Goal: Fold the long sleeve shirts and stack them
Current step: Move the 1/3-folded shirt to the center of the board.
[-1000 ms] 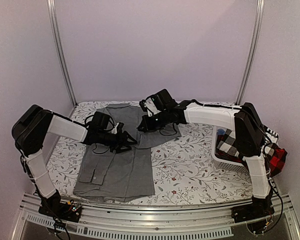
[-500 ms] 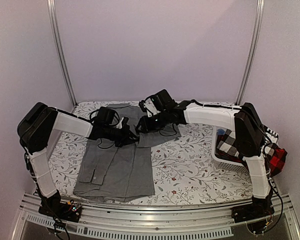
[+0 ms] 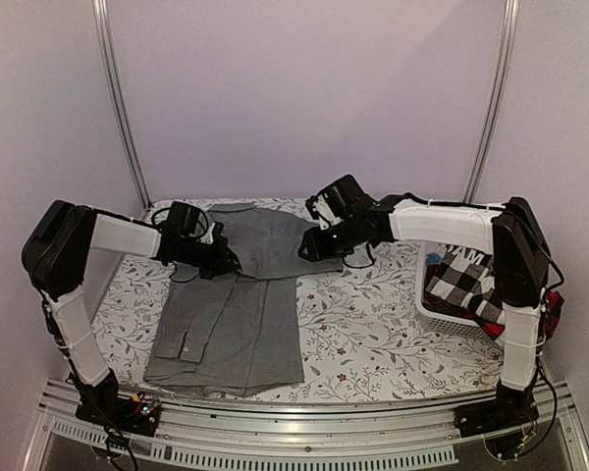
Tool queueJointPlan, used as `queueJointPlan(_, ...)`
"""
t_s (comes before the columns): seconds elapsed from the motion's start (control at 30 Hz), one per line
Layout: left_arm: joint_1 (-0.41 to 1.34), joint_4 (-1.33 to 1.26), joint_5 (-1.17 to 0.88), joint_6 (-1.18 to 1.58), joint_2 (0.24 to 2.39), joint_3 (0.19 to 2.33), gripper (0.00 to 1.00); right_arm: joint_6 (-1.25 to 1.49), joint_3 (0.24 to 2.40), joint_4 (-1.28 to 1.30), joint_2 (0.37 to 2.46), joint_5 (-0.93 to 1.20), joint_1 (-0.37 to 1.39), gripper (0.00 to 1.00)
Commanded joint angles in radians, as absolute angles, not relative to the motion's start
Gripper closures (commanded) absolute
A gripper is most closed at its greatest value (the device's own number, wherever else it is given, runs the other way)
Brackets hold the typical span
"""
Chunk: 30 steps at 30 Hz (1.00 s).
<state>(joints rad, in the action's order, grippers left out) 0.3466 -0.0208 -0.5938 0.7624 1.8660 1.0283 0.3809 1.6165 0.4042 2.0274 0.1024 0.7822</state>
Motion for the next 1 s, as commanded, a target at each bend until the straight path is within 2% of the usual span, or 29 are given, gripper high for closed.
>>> queueJointPlan(0.0,0.305,0.09,-0.535,0.638,1.861,1.019,1.0,0.4,1.662,0.409,2.098,0.078,0.706,0.61)
queueJointPlan(0.2,0.284,0.044,-0.529,0.617,1.908,0.97,1.0,0.384,1.817,0.416,2.284,0.062,0.686,0.71)
queueJointPlan(0.5,0.323,-0.105,-0.594,0.724,2.025,0.989,1.0,0.385,1.841,0.431,2.411,0.093,0.608,0.73)
queueJointPlan(0.77,0.387,-0.133,-0.608,0.807,2.151,1.175,1.0,0.334,1.893,0.472,2.46,0.088,0.48,0.73)
queueJointPlan(0.97,0.392,-0.062,-0.598,0.8,2.189,1.331,1.0,0.265,1.959,0.53,2.429,0.03,0.464,0.7)
